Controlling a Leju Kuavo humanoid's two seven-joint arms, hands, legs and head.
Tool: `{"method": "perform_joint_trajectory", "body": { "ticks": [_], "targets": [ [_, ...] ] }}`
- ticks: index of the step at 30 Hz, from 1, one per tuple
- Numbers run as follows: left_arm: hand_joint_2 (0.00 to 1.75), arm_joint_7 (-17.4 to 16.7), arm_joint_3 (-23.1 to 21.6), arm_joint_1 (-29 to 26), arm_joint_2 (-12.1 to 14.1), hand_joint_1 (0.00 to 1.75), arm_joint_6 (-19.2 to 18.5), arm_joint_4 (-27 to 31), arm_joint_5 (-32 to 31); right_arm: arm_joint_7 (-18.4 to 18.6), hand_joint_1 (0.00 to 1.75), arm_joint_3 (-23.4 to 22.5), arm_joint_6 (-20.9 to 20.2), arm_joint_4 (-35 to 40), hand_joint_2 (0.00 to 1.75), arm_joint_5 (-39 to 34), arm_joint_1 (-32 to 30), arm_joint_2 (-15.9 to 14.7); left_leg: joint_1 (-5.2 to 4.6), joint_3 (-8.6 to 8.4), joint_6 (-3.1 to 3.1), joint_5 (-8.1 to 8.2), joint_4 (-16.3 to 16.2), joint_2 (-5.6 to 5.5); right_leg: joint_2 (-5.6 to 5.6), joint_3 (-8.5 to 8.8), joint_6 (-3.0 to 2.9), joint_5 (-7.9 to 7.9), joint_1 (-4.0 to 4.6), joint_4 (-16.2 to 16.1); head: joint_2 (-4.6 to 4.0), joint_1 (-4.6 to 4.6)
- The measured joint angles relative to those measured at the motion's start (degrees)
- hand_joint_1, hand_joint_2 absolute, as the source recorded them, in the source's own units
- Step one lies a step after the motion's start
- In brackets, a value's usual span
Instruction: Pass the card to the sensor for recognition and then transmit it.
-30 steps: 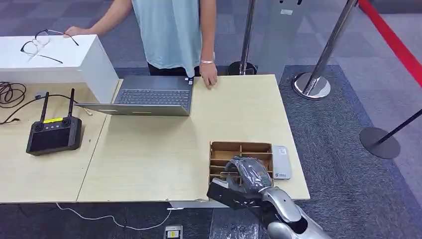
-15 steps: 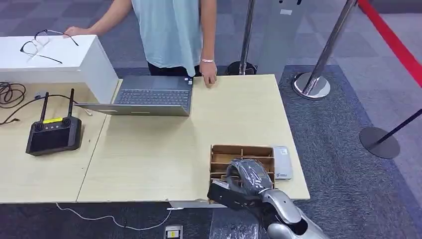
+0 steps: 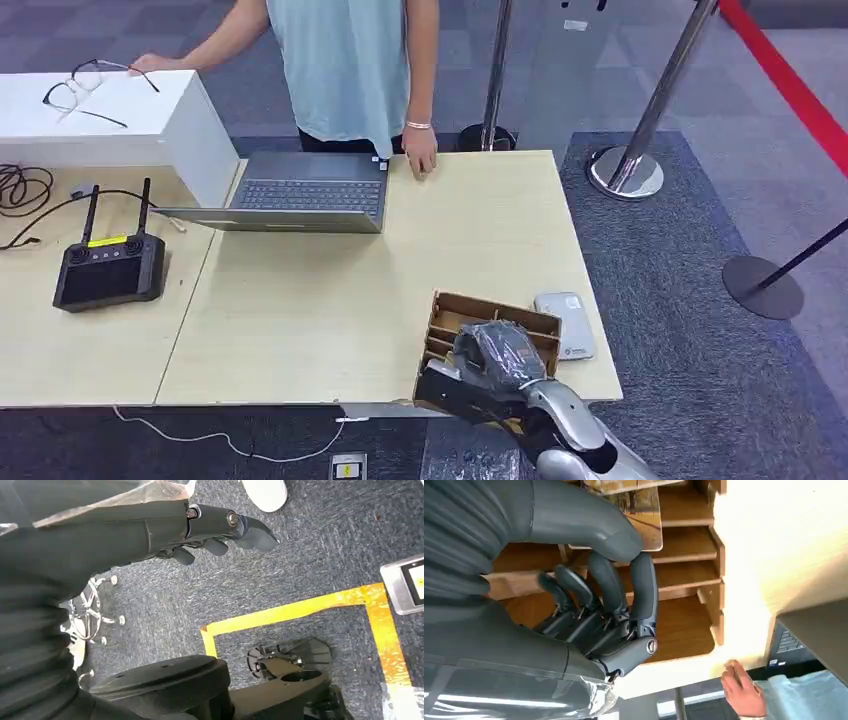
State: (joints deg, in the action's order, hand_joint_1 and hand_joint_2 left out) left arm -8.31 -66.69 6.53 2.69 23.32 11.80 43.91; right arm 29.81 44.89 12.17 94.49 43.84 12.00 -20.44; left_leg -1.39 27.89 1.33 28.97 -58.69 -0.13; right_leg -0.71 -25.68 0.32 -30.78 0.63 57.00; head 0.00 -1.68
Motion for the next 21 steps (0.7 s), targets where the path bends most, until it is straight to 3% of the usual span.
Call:
{"method": "perform_joint_trajectory", "body": {
  "ticks": [17,19,20,21],
  "targets": [
    [1.75,0.9,0.0,0.0,0.0,0.0,0.0,0.0,0.0,-0.5,1.73,-0.1,0.5,0.2,1.75,0.7,-0.1,0.0,0.0,0.03,-0.01,-0.01,0.0,0.0,0.0,0.0,0.0,0.01,0.0,0.0,0.0,0.0],
    [1.75,0.9,0.0,0.0,0.0,0.0,0.0,0.0,-0.1,-0.8,1.57,-0.2,1.1,0.2,1.75,0.9,0.0,0.0,0.0,0.04,-0.01,-0.01,0.0,0.0,0.0,-0.01,0.0,0.01,0.0,0.0,0.0,0.0],
    [1.75,0.9,0.0,0.0,0.0,0.0,0.0,0.0,-0.1,-0.9,1.33,-0.2,1.4,0.2,1.75,1.0,0.0,0.0,0.0,0.04,-0.01,-0.01,0.0,0.0,0.0,-0.01,0.0,0.01,0.0,0.0,0.0,0.0],
    [1.75,0.9,0.0,0.0,0.0,0.0,0.0,0.0,-0.1,-1.1,0.86,-0.2,1.5,0.2,1.75,1.1,0.0,0.0,0.0,0.04,-0.01,-0.01,0.0,0.0,0.0,-0.01,0.0,0.01,0.0,0.0,0.0,0.0]
  ]
}}
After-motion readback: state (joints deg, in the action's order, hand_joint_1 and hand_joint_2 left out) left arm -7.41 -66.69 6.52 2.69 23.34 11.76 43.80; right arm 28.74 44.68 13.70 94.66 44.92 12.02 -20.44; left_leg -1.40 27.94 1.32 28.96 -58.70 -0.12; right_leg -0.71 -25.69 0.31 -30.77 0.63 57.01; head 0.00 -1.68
